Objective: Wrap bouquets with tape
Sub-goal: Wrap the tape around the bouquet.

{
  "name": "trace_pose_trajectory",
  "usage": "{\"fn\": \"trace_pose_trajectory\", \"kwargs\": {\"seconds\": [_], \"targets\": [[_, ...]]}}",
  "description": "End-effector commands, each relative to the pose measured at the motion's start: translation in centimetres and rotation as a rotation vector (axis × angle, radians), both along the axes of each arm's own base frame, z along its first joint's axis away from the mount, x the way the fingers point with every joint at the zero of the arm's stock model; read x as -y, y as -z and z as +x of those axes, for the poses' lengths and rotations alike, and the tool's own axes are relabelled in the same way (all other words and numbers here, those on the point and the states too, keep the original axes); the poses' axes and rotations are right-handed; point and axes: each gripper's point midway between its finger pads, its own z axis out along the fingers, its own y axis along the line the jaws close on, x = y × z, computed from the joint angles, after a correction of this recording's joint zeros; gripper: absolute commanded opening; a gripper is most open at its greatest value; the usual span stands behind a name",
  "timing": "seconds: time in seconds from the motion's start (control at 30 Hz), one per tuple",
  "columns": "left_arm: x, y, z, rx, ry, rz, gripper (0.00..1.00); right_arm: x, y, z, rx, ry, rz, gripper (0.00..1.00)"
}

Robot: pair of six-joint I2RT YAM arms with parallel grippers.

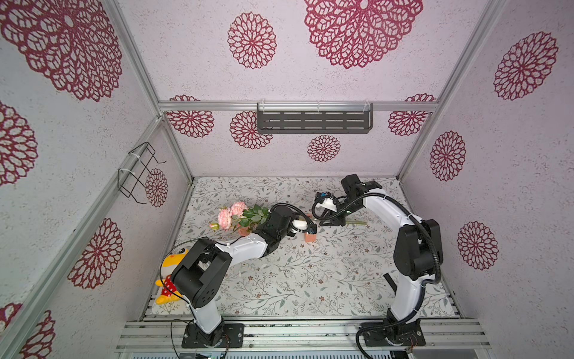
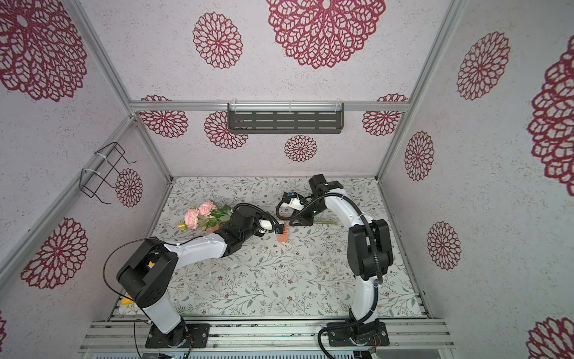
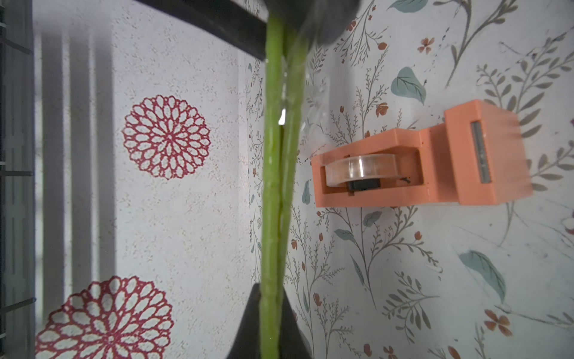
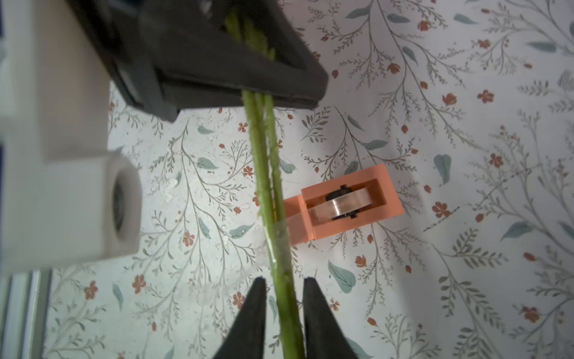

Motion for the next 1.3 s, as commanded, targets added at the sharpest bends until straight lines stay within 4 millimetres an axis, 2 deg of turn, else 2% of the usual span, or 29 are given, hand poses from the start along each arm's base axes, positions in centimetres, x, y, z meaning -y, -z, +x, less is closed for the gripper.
{"fn": "trace_pose_trajectory", "kwargs": {"seconds": [0.0,0.03,0.1,0.17,0.2,0.33,0.37,0.4,0.57,0.63,0.7,0.83,0.97,1.17,1.27], "targets": [[0.3,-2.4,0.3,0.101,-0.024,-0.051,0.10,0.1,-0.9,1.2,0.098,0.035,0.004,0.03],[0.2,-2.7,0.2,0.090,-0.038,-0.079,0.13,0.3,-0.8,1.6,0.128,0.061,0.007,0.00],[0.0,-3.1,-0.7,0.058,-0.046,-0.137,0.20,0.4,-1.1,2.4,0.204,0.099,0.017,0.00],[-0.3,-3.1,-2.0,0.006,-0.029,-0.176,0.43,0.4,-1.6,2.5,0.271,0.108,0.048,0.00],[-0.4,-3.3,-2.4,-0.008,-0.030,-0.201,0.50,0.2,-2.2,2.5,0.306,0.109,0.070,0.00],[-1.7,-4.0,-5.1,-0.088,-0.019,-0.281,0.70,0.1,-3.8,2.2,0.439,0.108,0.128,0.00],[-2.0,-4.3,-5.9,-0.116,-0.007,-0.305,0.81,0.0,-4.0,1.9,0.467,0.096,0.130,0.00],[-2.4,-4.5,-6.6,-0.145,0.009,-0.318,1.00,-0.1,-4.1,1.5,0.489,0.072,0.133,0.00],[-4.7,-8.1,-8.4,-0.337,0.070,-0.493,0.98,-0.9,-4.3,0.1,0.738,0.009,0.119,0.00],[-5.2,-8.4,-8.7,-0.413,0.102,-0.485,0.98,-1.4,-4.1,-0.2,0.858,-0.002,0.075,0.00],[-5.4,-8.6,-8.0,-0.461,0.080,-0.491,0.98,-1.7,-3.8,-0.5,0.988,-0.003,0.009,0.00],[-5.1,-7.4,-6.9,-0.603,0.069,-0.420,0.98,-1.9,-5.7,-0.9,1.208,0.070,-0.004,0.00],[-3.8,-5.9,-6.0,-0.777,0.058,-0.390,0.98,-1.5,-6.0,-1.4,1.344,0.098,-0.051,0.00],[-1.4,-3.6,-8.0,-1.024,0.165,-0.343,0.98,-1.2,-6.6,-2.6,1.531,0.109,-0.100,0.00],[-0.9,-1.2,-7.1,-1.015,0.109,-0.286,0.98,-1.2,-7.7,-3.3,1.622,0.132,-0.082,0.00]]}}
